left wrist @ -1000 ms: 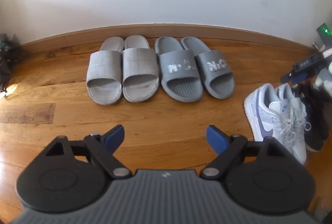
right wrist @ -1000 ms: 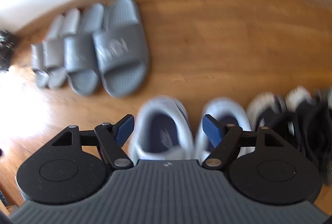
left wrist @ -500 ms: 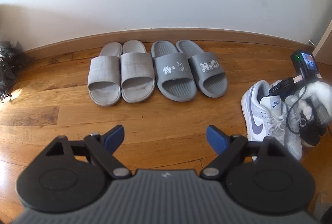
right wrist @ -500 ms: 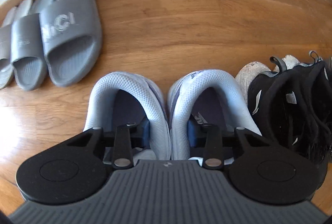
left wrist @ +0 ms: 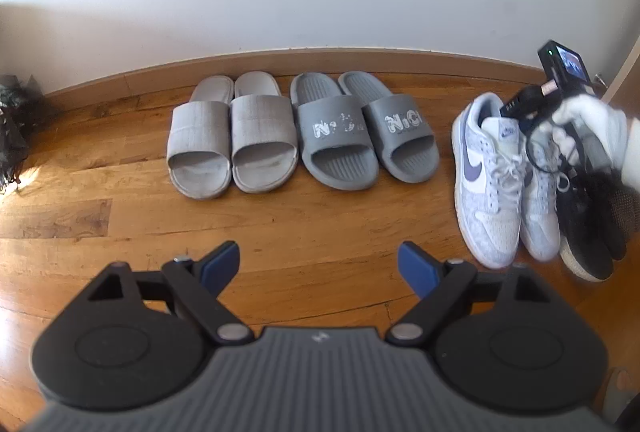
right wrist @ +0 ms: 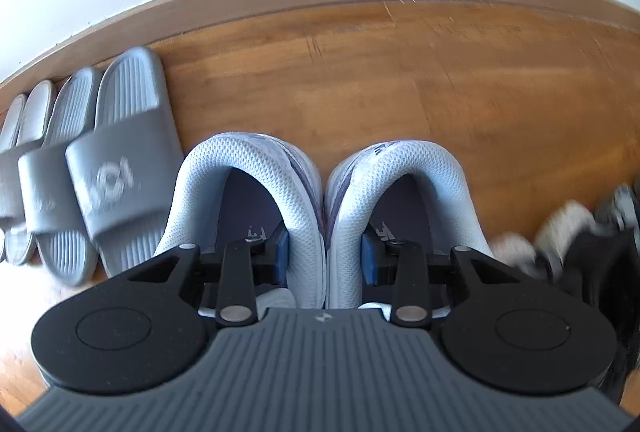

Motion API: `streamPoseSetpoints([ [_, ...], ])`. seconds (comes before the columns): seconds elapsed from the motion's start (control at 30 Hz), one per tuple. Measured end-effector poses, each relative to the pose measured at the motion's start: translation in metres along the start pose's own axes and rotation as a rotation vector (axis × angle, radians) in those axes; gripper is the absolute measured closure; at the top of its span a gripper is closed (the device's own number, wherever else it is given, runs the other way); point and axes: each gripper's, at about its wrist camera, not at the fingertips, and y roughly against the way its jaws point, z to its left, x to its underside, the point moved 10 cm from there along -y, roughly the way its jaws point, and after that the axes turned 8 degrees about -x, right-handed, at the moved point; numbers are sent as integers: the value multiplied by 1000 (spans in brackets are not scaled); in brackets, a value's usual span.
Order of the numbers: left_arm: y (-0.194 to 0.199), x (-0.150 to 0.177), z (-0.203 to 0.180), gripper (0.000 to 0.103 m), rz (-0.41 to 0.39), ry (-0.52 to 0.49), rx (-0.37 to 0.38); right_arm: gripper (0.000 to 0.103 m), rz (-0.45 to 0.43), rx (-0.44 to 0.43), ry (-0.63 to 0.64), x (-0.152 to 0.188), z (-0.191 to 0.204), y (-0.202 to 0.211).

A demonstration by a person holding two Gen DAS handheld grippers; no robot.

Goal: Organize scattered shoes
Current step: 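Set the white Nikes beside the NaCl slides and open the right gripper, then grasp both black sneakers by their heels with the right gripper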

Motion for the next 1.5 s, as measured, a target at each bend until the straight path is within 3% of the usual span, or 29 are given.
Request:
streamPoseSetpoints([
  [0.27, -8, 0, 3, 17, 9, 14, -1, 70, -5, 21, 57, -73, 24, -27],
  [0.53, -11, 5, 6, 17, 49, -12, -50, 69, -7, 33, 130, -131, 52, -55],
  [0.83, -10, 10, 8, 17, 86, -13, -98, 69, 11, 27, 51, -166, 35, -75],
  [1.07, -8, 7, -2, 17, 90, -36, -101, 68, -6, 18, 81, -163, 39, -74],
  [1.2, -8, 7, -6, 17, 89, -44, -91, 55, -28, -49, 98, -161, 37, -68],
  [1.27, -7, 7, -8, 17, 86, -45, -87, 33, -45, -104, 114, -158, 33, -52],
  [1.37, -5, 7, -11, 17, 82, -43, -85, 18, -93, -141, 140, -153, 21, -19],
  [1.43, -4, 6, -13, 17, 80, -45, -85, 17, -54, -212, 129, -139, 6, 8],
  [1.5, -2, 5, -18, 17, 73, -59, -87, 17, -45, -201, 132, -122, -15, 30],
])
